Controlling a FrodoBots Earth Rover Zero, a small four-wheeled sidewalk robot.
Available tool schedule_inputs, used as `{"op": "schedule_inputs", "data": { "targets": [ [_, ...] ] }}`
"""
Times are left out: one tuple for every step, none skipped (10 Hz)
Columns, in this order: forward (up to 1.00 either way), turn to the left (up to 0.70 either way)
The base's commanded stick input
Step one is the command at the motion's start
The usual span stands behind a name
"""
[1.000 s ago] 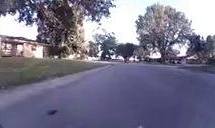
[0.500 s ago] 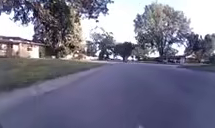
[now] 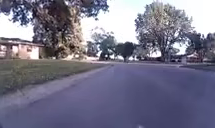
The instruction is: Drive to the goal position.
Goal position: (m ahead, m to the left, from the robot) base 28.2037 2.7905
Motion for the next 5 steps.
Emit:
{"op": "schedule_inputs", "data": {
  "targets": [
    [1.00,-0.03],
    [1.00,-0.03],
    [1.00,-0.16],
    [1.00,-0.40],
    [1.00,-0.40]
  ]
}}
